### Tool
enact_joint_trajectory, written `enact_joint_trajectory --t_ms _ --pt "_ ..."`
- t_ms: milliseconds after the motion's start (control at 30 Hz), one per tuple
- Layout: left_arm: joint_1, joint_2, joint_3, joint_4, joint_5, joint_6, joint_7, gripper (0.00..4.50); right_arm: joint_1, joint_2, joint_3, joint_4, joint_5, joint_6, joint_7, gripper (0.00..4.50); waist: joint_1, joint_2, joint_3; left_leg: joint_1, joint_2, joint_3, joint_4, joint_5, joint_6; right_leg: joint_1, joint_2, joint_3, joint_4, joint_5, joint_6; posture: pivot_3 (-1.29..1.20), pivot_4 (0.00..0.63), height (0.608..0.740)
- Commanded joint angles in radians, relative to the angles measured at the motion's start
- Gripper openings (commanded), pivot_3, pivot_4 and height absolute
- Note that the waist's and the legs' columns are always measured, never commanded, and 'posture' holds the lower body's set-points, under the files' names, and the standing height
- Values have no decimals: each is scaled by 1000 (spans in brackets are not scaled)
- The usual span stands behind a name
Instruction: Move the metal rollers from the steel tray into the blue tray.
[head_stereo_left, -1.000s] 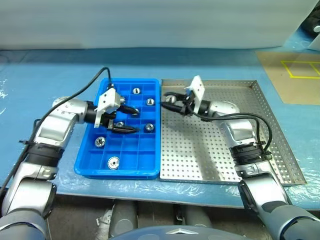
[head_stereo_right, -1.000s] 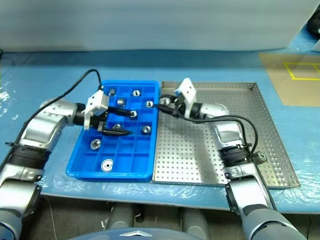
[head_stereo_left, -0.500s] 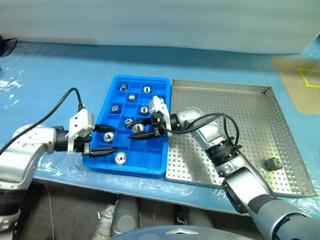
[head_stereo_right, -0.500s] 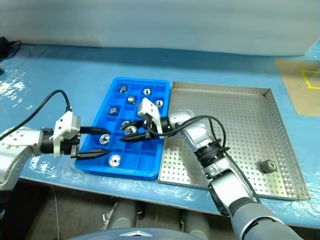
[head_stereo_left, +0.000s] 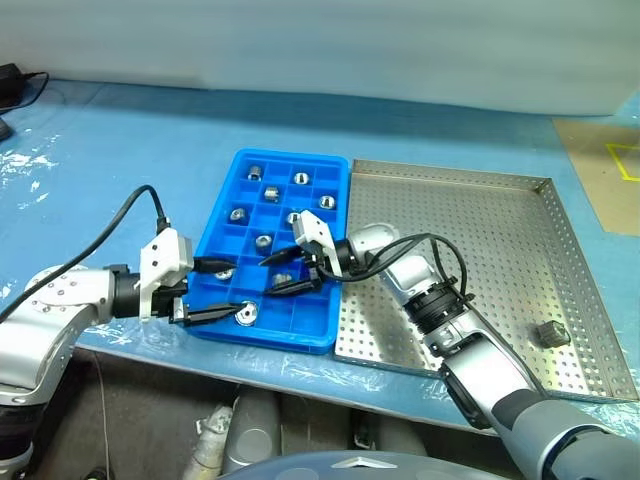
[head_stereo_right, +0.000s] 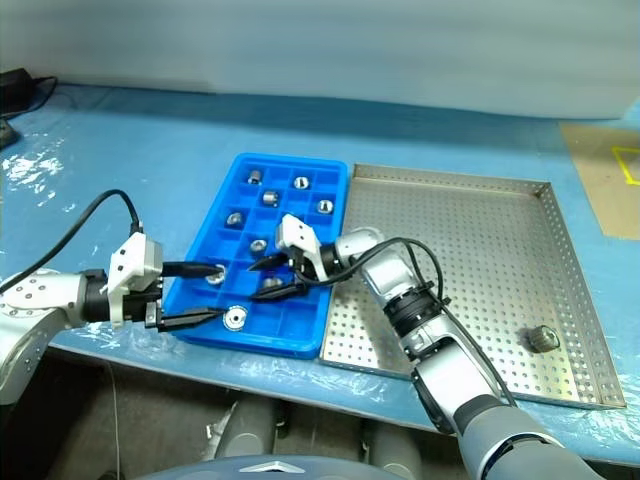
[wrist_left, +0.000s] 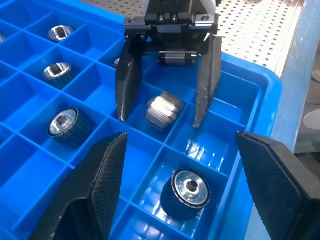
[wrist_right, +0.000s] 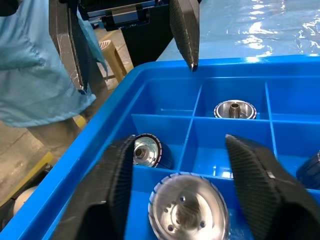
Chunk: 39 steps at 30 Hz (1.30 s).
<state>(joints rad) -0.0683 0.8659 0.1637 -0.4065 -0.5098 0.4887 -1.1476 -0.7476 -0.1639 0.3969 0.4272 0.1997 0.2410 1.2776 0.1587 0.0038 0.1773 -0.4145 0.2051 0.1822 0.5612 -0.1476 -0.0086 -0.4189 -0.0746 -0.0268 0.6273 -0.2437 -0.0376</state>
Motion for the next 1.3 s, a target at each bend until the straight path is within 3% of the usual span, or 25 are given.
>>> enact_joint_trajectory --t_ms 33,300,433,600,767,867,1100,1300 --pt "-37 13 -8 13 -10 -10 -8 3687 -23 19 -36 -15 20 21 -20 3687 -1 0 0 0 0 0 0 1 -2 0 0 0 0 0 0 316 150 740" --pt "-186 -37 -119 109 11 -40 -32 3687 -9 -38 -135 -140 72 97 -52 3687 -5 0 0 0 -1 0 2 3 -4 0 0 0 5 0 0 192 150 740" --pt "-299 -95 -207 211 42 -86 -75 3687 -1 -118 -234 -310 175 255 -82 3687 -9 0 0 1 -1 0 5 4 -6 -1 0 1 10 0 0 78 150 740" --pt "-444 -182 -309 365 90 -159 -158 3687 99 -256 -309 -487 192 338 -159 3687 -19 -1 0 6 -1 0 5 6 -9 2 0 3 13 0 0 -51 150 740" --pt "-568 -286 -378 533 137 -243 -235 3687 261 -384 -418 -631 198 391 -262 3687 -51 -1 -1 6 -2 1 6 6 -9 3 0 4 13 0 0 -208 150 740" --pt "-641 -365 -420 644 167 -304 -282 3687 428 -441 -553 -733 210 425 -349 3687 -77 -1 -1 6 -2 1 6 5 -8 3 1 5 12 0 0 -338 150 740" --pt "-740 -486 -452 835 208 -410 -376 3687 730 -465 -768 -898 233 458 -493 3687 -146 -1 -1 8 -2 10 8 1 -1 5 2 7 9 0 1 -463 150 740" --pt "-766 -551 -456 930 235 -470 -418 3687 845 -491 -902 -903 231 439 -550 3687 -186 0 -1 14 -2 14 10 -2 4 12 2 8 6 0 1 -512 150 740"
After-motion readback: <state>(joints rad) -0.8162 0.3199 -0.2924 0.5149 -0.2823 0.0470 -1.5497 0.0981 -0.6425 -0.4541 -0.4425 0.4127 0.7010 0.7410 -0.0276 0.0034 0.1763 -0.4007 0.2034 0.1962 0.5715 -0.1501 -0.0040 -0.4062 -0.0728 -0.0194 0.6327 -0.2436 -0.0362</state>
